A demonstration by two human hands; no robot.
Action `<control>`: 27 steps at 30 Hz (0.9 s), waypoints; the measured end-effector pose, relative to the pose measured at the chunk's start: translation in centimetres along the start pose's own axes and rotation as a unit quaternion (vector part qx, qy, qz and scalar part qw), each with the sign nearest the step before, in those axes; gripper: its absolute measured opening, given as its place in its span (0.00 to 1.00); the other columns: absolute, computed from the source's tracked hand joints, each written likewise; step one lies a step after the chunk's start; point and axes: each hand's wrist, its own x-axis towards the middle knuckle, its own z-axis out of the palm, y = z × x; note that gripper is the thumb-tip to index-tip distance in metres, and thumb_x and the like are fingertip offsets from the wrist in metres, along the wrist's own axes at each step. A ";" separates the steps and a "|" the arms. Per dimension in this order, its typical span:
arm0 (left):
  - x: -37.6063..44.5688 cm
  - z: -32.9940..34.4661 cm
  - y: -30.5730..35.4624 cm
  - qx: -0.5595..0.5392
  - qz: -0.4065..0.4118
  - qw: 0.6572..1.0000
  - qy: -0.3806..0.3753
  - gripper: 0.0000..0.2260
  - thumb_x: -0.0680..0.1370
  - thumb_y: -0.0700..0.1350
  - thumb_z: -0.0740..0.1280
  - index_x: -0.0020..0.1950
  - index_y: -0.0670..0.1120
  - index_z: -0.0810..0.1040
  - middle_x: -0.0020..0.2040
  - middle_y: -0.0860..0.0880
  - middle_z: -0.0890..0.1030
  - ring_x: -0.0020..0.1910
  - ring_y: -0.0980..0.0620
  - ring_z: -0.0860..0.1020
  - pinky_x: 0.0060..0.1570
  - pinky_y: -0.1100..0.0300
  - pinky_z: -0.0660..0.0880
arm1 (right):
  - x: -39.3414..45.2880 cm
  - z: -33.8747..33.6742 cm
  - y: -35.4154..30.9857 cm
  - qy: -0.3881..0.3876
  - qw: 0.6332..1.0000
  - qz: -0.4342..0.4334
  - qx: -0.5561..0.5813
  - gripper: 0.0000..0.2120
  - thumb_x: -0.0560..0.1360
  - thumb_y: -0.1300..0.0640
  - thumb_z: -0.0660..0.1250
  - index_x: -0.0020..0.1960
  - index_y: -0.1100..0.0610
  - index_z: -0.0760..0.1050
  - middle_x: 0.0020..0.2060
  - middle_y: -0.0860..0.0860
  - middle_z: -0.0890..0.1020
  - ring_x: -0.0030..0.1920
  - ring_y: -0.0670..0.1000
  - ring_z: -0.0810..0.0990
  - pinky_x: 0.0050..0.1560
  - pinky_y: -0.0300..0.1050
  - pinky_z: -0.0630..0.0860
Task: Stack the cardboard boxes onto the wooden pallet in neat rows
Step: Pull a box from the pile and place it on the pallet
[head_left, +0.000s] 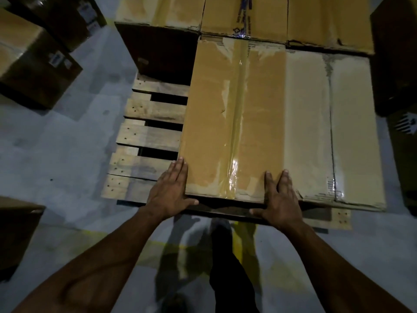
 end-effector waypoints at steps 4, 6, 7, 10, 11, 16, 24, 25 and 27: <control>0.5 -0.3 -0.1 0.084 0.021 0.996 0.037 0.41 0.82 0.56 0.63 0.82 0.41 0.40 0.82 0.43 0.40 0.82 0.46 0.41 0.78 0.54 0.44 | 0.2 0.0 0.2 0.045 0.999 0.005 -0.015 0.50 0.72 0.43 0.73 0.80 0.47 0.42 0.79 0.62 0.43 0.79 0.61 0.46 0.75 0.57 0.54; 0.6 -0.3 -0.2 0.093 0.026 0.995 0.033 0.40 0.82 0.55 0.63 0.82 0.41 0.41 0.82 0.42 0.41 0.82 0.45 0.42 0.79 0.54 0.46 | 0.2 -0.1 0.2 0.050 0.998 0.004 -0.033 0.48 0.73 0.43 0.72 0.80 0.47 0.43 0.79 0.62 0.46 0.79 0.61 0.48 0.75 0.56 0.54; 0.7 -0.4 -0.3 0.092 0.028 0.995 0.031 0.40 0.82 0.55 0.63 0.82 0.40 0.42 0.82 0.42 0.41 0.82 0.45 0.43 0.78 0.54 0.46 | 0.2 -0.2 0.2 0.052 0.998 0.000 -0.040 0.47 0.74 0.42 0.71 0.80 0.47 0.43 0.79 0.62 0.47 0.79 0.61 0.49 0.75 0.55 0.55; 0.9 -0.4 -0.5 0.089 0.030 0.995 0.034 0.40 0.81 0.54 0.64 0.82 0.40 0.43 0.83 0.42 0.43 0.82 0.45 0.44 0.78 0.54 0.48 | 0.3 -0.3 0.4 0.053 0.997 -0.011 -0.058 0.46 0.75 0.40 0.68 0.80 0.47 0.42 0.78 0.63 0.48 0.78 0.62 0.51 0.74 0.55 0.57; 1.0 -0.5 -0.5 0.095 0.028 0.995 0.034 0.40 0.81 0.55 0.63 0.82 0.40 0.43 0.82 0.42 0.42 0.82 0.45 0.44 0.79 0.54 0.48 | 0.4 -0.3 0.4 0.051 0.997 -0.012 -0.061 0.46 0.75 0.39 0.68 0.80 0.47 0.42 0.78 0.63 0.49 0.78 0.62 0.51 0.74 0.56 0.58; 1.0 -0.7 0.0 0.110 0.016 0.993 0.029 0.39 0.82 0.54 0.61 0.82 0.41 0.42 0.82 0.42 0.41 0.82 0.45 0.42 0.78 0.55 0.46 | 0.5 -0.7 0.3 0.052 0.995 -0.015 -0.078 0.43 0.76 0.39 0.66 0.80 0.47 0.43 0.77 0.64 0.51 0.76 0.64 0.56 0.71 0.56 0.63; 0.3 -2.5 1.5 0.115 -0.002 0.993 0.001 0.38 0.82 0.50 0.62 0.82 0.39 0.42 0.82 0.40 0.42 0.82 0.44 0.44 0.78 0.53 0.46 | 0.2 -1.8 -0.3 -0.016 0.999 0.013 -0.025 0.44 0.76 0.46 0.68 0.80 0.47 0.41 0.78 0.64 0.46 0.77 0.64 0.50 0.75 0.58 0.56; 0.1 -2.9 1.8 0.109 -0.005 0.994 -0.008 0.38 0.82 0.50 0.62 0.82 0.39 0.42 0.82 0.40 0.42 0.82 0.44 0.44 0.79 0.54 0.47 | -0.1 -2.2 -0.5 -0.030 0.999 0.020 -0.007 0.43 0.76 0.46 0.68 0.80 0.48 0.44 0.78 0.64 0.48 0.77 0.65 0.53 0.74 0.57 0.58; -0.4 -3.8 2.4 0.085 -0.016 0.996 -0.020 0.36 0.82 0.50 0.62 0.82 0.39 0.46 0.83 0.41 0.47 0.82 0.45 0.48 0.79 0.54 0.49 | -1.3 -3.1 -0.8 -0.039 0.998 0.034 0.035 0.37 0.76 0.45 0.68 0.78 0.51 0.53 0.74 0.65 0.58 0.72 0.65 0.61 0.70 0.56 0.64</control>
